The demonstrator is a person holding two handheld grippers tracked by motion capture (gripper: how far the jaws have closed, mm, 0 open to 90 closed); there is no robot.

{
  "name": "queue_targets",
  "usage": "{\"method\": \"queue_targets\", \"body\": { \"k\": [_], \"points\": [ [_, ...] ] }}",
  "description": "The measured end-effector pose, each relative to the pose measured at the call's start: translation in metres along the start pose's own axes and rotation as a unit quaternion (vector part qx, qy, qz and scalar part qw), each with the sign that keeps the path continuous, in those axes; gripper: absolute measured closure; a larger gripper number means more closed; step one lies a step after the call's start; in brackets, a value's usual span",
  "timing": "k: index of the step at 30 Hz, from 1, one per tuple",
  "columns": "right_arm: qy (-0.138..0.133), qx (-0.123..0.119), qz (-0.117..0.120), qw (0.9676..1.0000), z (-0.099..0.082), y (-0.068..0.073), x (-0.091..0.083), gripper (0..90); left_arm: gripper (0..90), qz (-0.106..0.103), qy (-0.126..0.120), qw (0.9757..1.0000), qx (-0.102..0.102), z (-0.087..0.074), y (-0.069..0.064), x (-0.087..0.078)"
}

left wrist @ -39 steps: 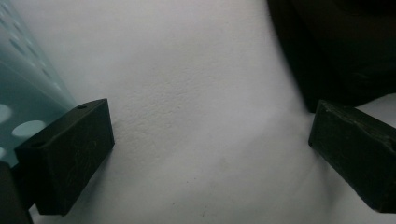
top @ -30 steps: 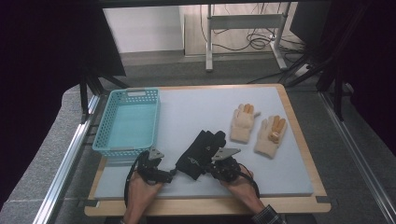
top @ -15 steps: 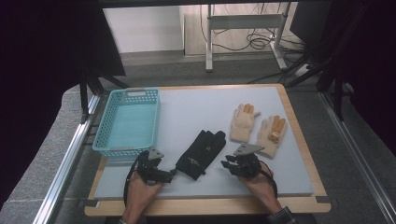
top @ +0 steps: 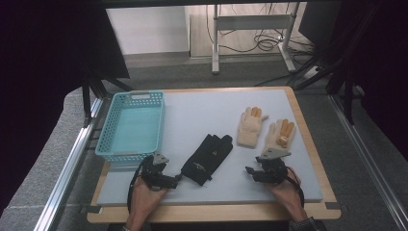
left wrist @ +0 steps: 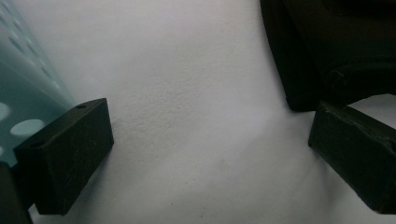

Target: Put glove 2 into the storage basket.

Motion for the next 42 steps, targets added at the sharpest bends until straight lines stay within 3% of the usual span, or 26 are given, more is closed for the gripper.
{"method": "queue_targets", "body": {
  "k": [9,14,19,25,30,35,42],
  "points": [
    [-0.001,0.011,0.001,0.9999,-0.004,-0.004,0.002,30.1,5.9,-0.005,-0.003,1.0000,-0.001,0.000,0.003,-0.005],
    [0.001,0.012,0.000,0.9999,-0.004,-0.004,0.002,28.5,7.4,-0.031,-0.008,0.9994,-0.013,0.002,0.000,-0.018],
    [0.001,0.013,-0.001,0.9999,-0.004,-0.004,0.002,28.2,7.3,-0.054,0.002,0.9985,-0.006,0.008,-0.018,-0.026],
    [0.002,0.014,-0.003,0.9999,-0.004,-0.004,0.002,27.6,7.1,-0.071,0.005,0.9971,0.028,0.034,-0.047,-0.029],
    [0.002,0.014,-0.003,0.9999,-0.005,-0.004,0.002,27.5,2.9,-0.066,0.023,0.9968,0.039,0.057,-0.068,-0.012],
    [0.002,0.014,-0.002,0.9999,-0.005,-0.005,0.002,27.4,1.2,-0.060,0.039,0.9967,0.039,0.073,-0.076,0.010],
    [0.002,0.014,-0.002,0.9999,-0.005,-0.005,0.002,27.3,0.0,-0.072,0.086,0.9937,0.006,0.077,-0.074,0.051]
  ]
}}
Point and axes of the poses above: each handheld gripper's, and its own axes: x roughly forward along the jaws, z roughly out of its top, y roughly to its left, the point moved 8 cm from there along x, roughly forward along the jaws, and after that the axes turned 11 degrees about -x, right-handed, at the moved point
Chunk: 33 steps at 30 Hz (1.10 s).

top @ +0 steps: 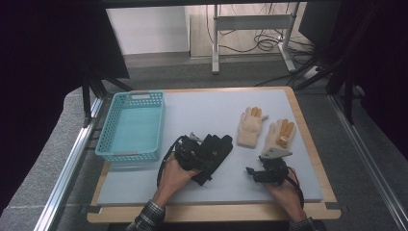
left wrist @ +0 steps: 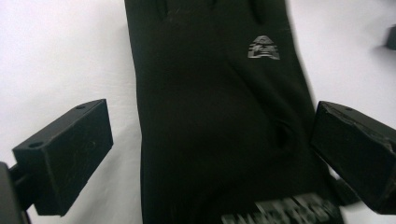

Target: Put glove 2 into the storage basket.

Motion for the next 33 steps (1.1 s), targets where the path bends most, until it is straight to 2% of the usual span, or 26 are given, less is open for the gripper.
{"method": "queue_targets", "body": {
  "k": [3,5,6,9,10,11,14,16,20,21,22,25,27,29,31,33],
  "points": [
    [0.000,0.000,0.000,1.0000,0.000,0.000,0.000,27.3,0.0,-0.015,0.010,0.9998,-0.002,-0.001,-0.004,0.007],
    [0.000,0.000,0.000,1.0000,0.000,0.000,0.000,27.3,0.2,-0.014,0.020,0.9997,0.010,-0.004,-0.010,0.011],
    [0.000,0.000,0.000,1.0000,0.000,0.000,0.000,27.3,0.0,0.011,0.023,0.9993,0.027,-0.007,-0.012,0.014],
    [0.000,0.000,0.000,1.0000,0.000,0.000,0.000,27.3,0.0,0.044,0.025,0.9976,0.048,-0.010,-0.015,0.017],
    [0.000,0.000,0.000,1.0000,0.000,0.000,0.000,27.3,0.0,0.058,0.026,0.9963,0.058,-0.011,-0.017,0.019],
    [0.000,0.000,0.000,1.0000,0.000,0.000,0.000,27.3,0.0,0.060,0.024,0.9960,0.061,-0.011,-0.018,0.018],
    [0.000,0.000,0.000,1.0000,0.000,0.000,0.000,27.3,4.6,0.064,0.022,0.9964,0.051,-0.011,-0.017,0.015],
    [0.000,0.000,0.000,1.0000,0.000,0.000,0.000,27.3,13.0,0.067,0.019,0.9962,0.052,-0.010,-0.015,0.012],
    [0.000,-0.001,0.000,1.0000,0.000,0.000,0.000,27.3,35.1,0.073,0.015,0.9955,0.060,-0.007,-0.010,0.006],
    [0.000,-0.001,0.000,1.0000,0.000,0.000,0.000,27.3,45.5,0.075,0.012,0.9953,0.059,-0.007,-0.009,0.005],
    [0.000,-0.001,0.000,1.0000,0.000,0.000,0.000,27.3,50.2,0.075,0.012,0.9953,0.060,-0.006,-0.007,0.004],
    [0.000,-0.001,0.000,1.0000,0.000,0.000,0.000,27.3,57.6,0.079,0.013,0.9948,0.063,-0.005,-0.007,0.003],
    [0.000,-0.001,0.000,1.0000,0.000,0.000,0.000,27.3,61.0,0.086,0.014,0.9932,0.077,-0.004,-0.009,0.002],
    [0.000,-0.001,-0.001,1.0000,0.000,0.000,0.000,27.3,62.8,0.078,0.011,0.9939,0.076,-0.002,-0.011,0.000],
    [0.000,-0.001,0.000,1.0000,0.000,0.000,0.000,27.3,63.0,0.064,0.005,0.9960,0.063,0.002,-0.011,-0.004],
    [0.000,-0.001,-0.001,1.0000,0.000,0.000,0.000,27.3,63.0,0.063,-0.003,0.9960,0.064,0.008,-0.011,-0.010]
  ]
}}
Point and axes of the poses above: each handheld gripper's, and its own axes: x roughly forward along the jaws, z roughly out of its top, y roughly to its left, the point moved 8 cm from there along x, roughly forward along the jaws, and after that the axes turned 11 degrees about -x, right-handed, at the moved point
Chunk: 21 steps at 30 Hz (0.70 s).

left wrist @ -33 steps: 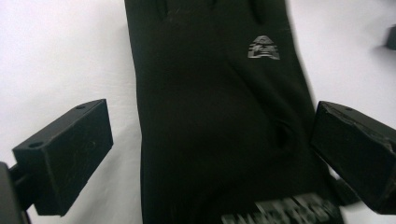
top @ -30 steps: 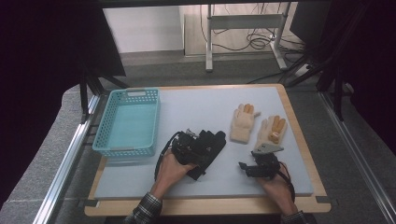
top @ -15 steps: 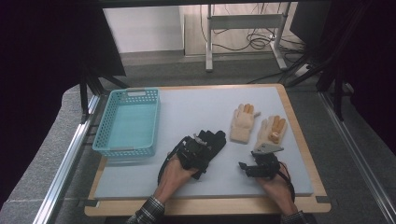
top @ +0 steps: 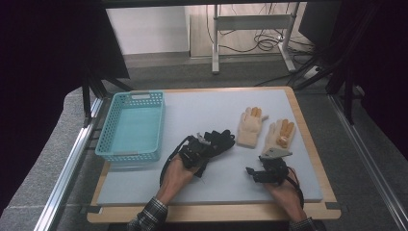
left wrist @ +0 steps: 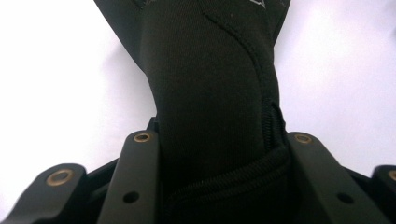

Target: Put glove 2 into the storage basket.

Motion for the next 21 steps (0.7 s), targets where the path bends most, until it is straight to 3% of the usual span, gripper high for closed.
{"method": "queue_targets", "body": {
  "k": [3,9,14,21],
  "points": [
    [0.000,0.000,0.000,1.0000,0.000,0.000,0.000,27.2,63.0,0.004,-0.008,0.9999,0.004,0.010,0.003,-0.011],
    [0.000,0.000,0.000,1.0000,0.000,0.000,0.000,27.2,62.8,0.011,-0.017,0.9997,-0.010,0.029,0.015,-0.029],
    [-0.001,0.000,0.000,1.0000,0.000,0.000,0.000,27.1,62.7,0.011,-0.026,0.9989,-0.036,0.044,0.034,-0.046],
    [-0.001,0.000,0.001,1.0000,0.000,0.000,0.000,27.0,62.6,0.039,-0.035,0.9966,-0.064,0.057,0.068,-0.071]
  ]
}}
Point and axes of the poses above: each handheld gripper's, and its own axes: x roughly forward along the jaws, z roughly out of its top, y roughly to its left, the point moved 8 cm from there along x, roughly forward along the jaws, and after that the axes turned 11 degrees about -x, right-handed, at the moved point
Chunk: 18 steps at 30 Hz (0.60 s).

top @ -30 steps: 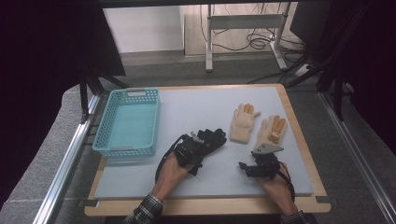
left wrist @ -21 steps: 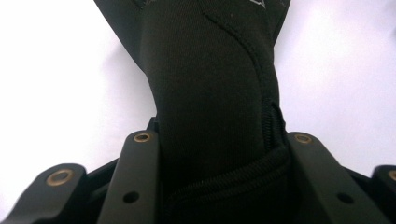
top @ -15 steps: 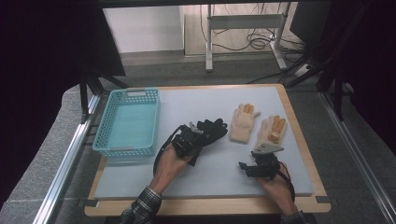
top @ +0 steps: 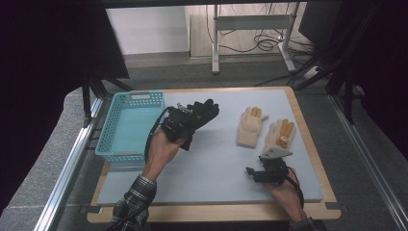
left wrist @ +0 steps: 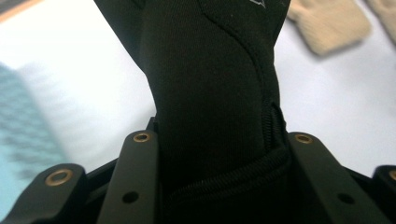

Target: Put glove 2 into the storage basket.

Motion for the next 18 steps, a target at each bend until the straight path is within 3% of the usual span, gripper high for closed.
{"method": "queue_targets", "body": {
  "k": [9,13,18],
  "points": [
    [0.000,0.000,0.000,1.0000,0.000,0.000,0.000,26.9,62.4,0.043,-0.013,0.9975,-0.055,0.008,0.057,-0.021],
    [0.000,0.000,0.000,1.0000,0.000,0.000,0.000,26.9,62.3,0.062,-0.019,0.9945,-0.082,0.006,0.082,-0.029],
    [0.000,0.000,0.000,1.0000,0.000,0.000,0.000,26.9,62.0,0.086,-0.018,0.9909,-0.101,0.000,0.111,-0.037]
  ]
}}
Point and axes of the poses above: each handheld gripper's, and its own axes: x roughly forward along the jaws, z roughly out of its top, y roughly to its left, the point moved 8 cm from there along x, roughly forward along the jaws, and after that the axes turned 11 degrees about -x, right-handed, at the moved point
